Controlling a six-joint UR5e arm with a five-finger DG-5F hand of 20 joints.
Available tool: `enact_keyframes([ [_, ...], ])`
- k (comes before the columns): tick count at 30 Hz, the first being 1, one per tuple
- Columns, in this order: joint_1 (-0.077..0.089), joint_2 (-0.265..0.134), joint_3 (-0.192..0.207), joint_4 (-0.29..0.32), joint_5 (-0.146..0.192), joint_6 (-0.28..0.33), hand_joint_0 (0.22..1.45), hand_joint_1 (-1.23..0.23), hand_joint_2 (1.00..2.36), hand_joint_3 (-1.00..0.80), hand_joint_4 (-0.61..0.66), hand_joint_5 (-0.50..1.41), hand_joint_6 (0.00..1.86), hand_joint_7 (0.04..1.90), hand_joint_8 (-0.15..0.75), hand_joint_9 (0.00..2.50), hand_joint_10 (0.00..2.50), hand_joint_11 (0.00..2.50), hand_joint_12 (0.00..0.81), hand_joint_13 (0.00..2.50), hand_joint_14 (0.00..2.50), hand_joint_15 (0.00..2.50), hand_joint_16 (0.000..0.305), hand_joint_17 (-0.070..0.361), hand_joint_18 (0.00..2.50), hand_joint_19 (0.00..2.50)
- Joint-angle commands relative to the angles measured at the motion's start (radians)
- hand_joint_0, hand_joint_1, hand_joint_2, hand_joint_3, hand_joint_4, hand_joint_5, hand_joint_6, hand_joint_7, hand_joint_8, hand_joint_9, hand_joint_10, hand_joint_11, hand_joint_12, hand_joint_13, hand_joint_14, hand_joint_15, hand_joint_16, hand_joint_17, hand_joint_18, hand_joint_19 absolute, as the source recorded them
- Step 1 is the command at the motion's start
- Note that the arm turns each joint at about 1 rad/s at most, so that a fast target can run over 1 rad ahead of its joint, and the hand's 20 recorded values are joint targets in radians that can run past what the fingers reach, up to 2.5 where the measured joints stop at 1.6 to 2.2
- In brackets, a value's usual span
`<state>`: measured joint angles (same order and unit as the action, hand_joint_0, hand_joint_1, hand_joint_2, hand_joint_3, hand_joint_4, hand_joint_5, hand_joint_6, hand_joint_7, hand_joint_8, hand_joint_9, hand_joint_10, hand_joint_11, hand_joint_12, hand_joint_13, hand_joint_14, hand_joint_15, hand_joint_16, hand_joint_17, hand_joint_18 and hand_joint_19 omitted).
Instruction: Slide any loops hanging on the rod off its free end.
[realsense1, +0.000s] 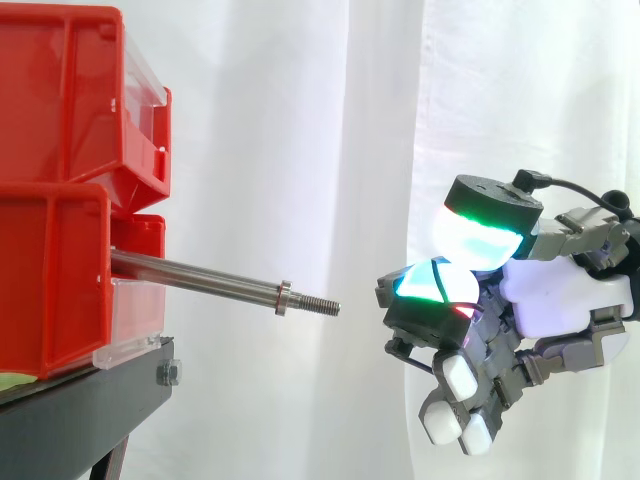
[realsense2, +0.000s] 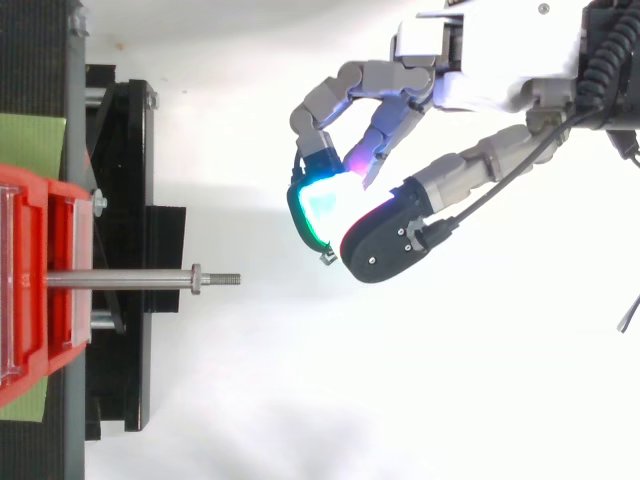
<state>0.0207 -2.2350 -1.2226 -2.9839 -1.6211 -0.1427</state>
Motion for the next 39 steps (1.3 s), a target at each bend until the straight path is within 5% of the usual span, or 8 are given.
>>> enact_keyframes([
  [1,0.001,0.000,0.000,0.000,0.000,0.000,0.59,-0.67,1.02,-0.13,0.00,-0.16,0.89,1.37,0.333,0.96,0.01,0.28,0.270,0.84,0.00,0.12,0.041,0.093,0.76,0.32],
  [39,0.001,0.000,0.000,0.000,0.001,0.000,0.58,-0.66,1.02,-0.14,0.02,-0.16,0.88,1.42,0.385,0.89,0.00,0.04,0.310,0.60,0.00,0.03,0.041,0.092,0.48,0.24],
])
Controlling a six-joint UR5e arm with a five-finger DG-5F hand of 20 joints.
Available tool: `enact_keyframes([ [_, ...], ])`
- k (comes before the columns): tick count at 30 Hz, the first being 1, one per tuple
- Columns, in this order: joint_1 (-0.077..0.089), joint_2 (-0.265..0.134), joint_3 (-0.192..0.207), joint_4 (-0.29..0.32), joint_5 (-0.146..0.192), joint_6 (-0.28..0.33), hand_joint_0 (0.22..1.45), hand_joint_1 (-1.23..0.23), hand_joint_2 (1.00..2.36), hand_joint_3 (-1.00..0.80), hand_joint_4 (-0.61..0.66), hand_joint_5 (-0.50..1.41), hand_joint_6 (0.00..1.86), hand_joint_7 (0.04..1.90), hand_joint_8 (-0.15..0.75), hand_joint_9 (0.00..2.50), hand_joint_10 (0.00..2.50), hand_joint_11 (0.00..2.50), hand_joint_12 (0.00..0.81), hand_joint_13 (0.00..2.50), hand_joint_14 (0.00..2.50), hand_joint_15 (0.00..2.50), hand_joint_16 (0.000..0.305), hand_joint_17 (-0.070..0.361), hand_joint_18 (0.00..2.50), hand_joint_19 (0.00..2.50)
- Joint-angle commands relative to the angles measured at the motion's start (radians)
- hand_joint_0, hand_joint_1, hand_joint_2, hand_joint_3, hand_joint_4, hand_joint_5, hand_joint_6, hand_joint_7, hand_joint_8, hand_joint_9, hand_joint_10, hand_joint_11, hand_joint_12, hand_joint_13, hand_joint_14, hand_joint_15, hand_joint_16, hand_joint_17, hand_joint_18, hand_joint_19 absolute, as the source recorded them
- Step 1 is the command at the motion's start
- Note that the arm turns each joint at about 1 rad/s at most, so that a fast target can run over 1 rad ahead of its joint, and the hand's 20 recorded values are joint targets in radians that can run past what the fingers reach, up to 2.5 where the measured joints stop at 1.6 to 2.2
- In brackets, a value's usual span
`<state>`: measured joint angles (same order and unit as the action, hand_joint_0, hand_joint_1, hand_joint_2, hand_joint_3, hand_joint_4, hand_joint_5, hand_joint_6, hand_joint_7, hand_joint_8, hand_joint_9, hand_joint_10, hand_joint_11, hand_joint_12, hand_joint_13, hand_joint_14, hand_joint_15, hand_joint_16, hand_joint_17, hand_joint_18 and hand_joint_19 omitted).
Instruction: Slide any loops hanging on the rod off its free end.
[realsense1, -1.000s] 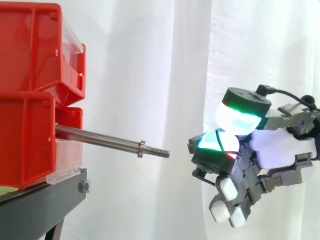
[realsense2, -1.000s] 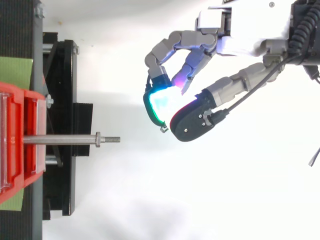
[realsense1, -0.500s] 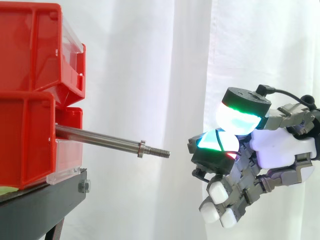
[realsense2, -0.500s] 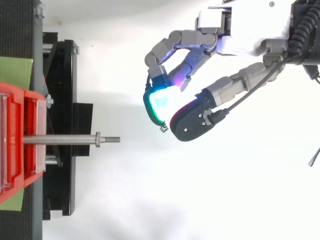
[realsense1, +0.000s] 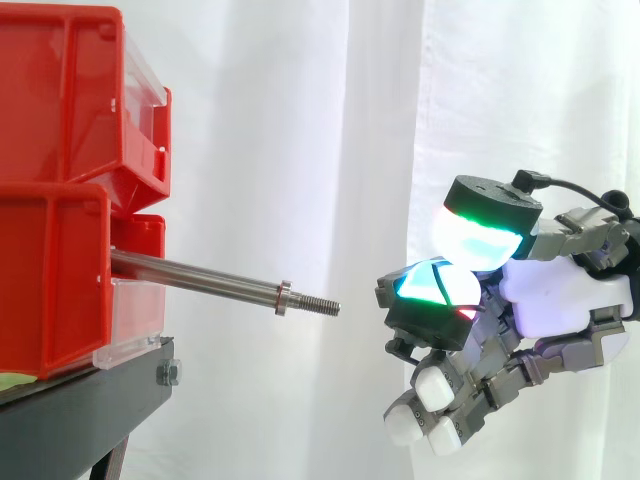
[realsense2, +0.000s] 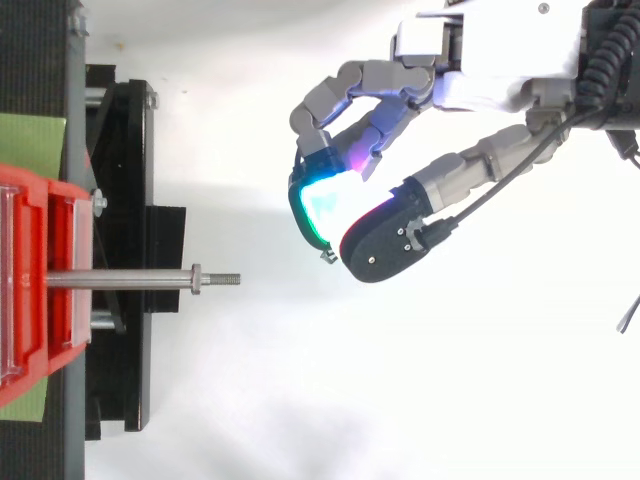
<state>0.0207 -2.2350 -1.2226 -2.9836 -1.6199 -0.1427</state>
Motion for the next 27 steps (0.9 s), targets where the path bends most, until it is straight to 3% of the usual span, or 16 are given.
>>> enact_keyframes([
  [1,0.001,0.000,0.000,0.000,0.000,0.000,0.58,-0.66,1.02,-0.14,0.03,-0.16,0.88,1.42,0.386,0.89,0.00,0.05,0.310,0.60,0.00,0.03,0.041,0.092,0.48,0.24],
  [14,-0.001,0.000,0.000,0.000,0.000,0.000,0.58,-0.67,1.02,-0.15,0.02,-0.16,0.88,1.41,0.346,0.82,0.01,0.17,0.312,0.52,0.00,0.03,0.041,0.091,0.39,0.20],
  [17,-0.001,0.000,0.000,0.000,0.000,0.000,0.58,-0.67,1.02,-0.15,0.03,-0.16,0.88,1.43,0.317,0.82,0.00,0.06,0.310,0.53,0.00,0.02,0.041,0.092,0.39,0.20],
  [21,0.001,0.000,0.000,0.000,0.000,0.000,0.58,-0.66,1.02,-0.15,0.03,-0.16,0.88,1.42,0.330,0.81,0.00,0.12,0.311,0.54,0.00,0.03,0.041,0.092,0.40,0.20],
  [23,-0.001,0.000,0.000,0.000,0.000,0.000,0.58,-0.66,1.02,-0.15,0.04,-0.16,0.88,1.42,0.301,0.83,0.00,0.01,0.310,0.55,0.00,0.02,0.041,0.092,0.41,0.20],
  [27,0.001,0.000,0.000,0.000,0.000,0.000,0.58,-0.66,1.02,-0.16,0.04,-0.16,0.88,1.42,0.323,0.84,0.00,0.10,0.308,0.56,0.00,0.02,0.041,0.093,0.42,0.21],
])
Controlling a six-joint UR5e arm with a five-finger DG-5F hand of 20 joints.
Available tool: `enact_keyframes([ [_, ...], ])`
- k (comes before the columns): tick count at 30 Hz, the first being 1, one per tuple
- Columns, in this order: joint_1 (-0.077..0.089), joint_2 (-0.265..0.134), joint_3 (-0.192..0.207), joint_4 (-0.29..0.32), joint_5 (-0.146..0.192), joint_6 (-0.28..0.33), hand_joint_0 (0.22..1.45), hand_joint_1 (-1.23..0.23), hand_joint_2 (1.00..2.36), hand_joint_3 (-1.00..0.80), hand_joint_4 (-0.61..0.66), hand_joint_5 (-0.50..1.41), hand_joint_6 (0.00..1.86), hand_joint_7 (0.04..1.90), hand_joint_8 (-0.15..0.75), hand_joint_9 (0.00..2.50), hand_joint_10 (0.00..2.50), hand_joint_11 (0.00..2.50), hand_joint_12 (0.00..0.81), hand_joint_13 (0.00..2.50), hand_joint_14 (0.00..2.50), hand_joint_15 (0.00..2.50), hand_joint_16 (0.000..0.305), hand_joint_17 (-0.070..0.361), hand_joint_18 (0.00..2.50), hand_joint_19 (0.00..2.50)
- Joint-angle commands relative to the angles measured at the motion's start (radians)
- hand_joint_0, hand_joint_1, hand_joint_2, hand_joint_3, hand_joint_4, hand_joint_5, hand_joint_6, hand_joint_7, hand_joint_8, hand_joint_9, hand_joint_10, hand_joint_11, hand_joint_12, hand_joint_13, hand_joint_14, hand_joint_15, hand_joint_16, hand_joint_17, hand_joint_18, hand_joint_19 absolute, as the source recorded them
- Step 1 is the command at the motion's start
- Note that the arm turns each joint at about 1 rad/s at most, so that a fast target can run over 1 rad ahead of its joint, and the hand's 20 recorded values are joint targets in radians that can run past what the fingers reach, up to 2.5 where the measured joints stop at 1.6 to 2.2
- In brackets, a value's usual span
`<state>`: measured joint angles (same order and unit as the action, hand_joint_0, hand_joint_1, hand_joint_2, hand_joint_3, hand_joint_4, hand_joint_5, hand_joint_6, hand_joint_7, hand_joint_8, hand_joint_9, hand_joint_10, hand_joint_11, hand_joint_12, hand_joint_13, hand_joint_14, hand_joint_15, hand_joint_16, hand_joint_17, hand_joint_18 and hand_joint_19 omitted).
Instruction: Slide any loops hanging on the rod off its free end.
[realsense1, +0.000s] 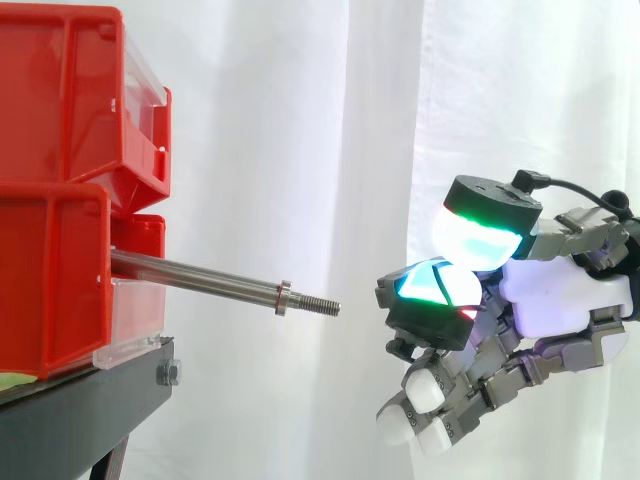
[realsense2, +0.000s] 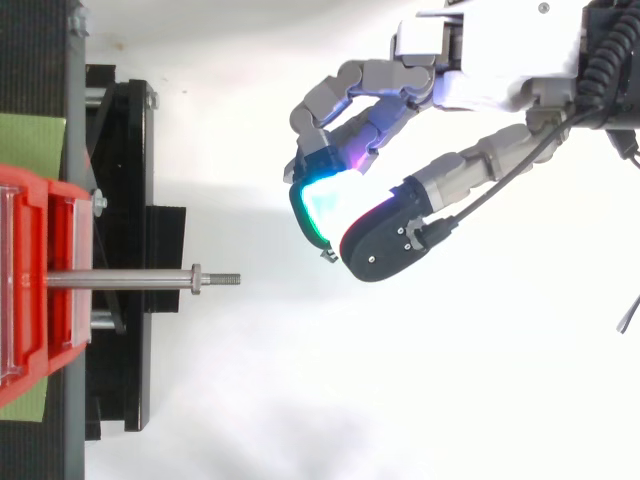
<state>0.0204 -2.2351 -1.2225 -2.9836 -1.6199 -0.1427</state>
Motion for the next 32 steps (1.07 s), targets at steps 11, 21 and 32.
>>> enact_keyframes([
  [11,0.001,0.000,0.000,0.000,0.000,0.000,0.58,-0.66,1.02,-0.16,0.04,-0.16,0.88,1.40,0.317,0.86,0.00,0.07,0.301,0.57,0.00,0.03,0.041,0.092,0.43,0.21],
  [21,0.001,0.000,0.000,0.000,0.000,0.000,0.58,-0.66,1.02,-0.17,0.03,-0.17,0.88,1.40,0.308,0.86,0.01,0.18,0.303,0.57,0.00,0.04,0.041,0.091,0.43,0.22],
  [32,0.001,0.000,0.000,0.000,0.000,0.000,0.59,-0.66,1.02,-0.17,0.03,-0.17,0.88,1.40,0.308,0.87,0.00,0.16,0.302,0.57,0.00,0.03,0.040,0.091,0.44,0.20],
])
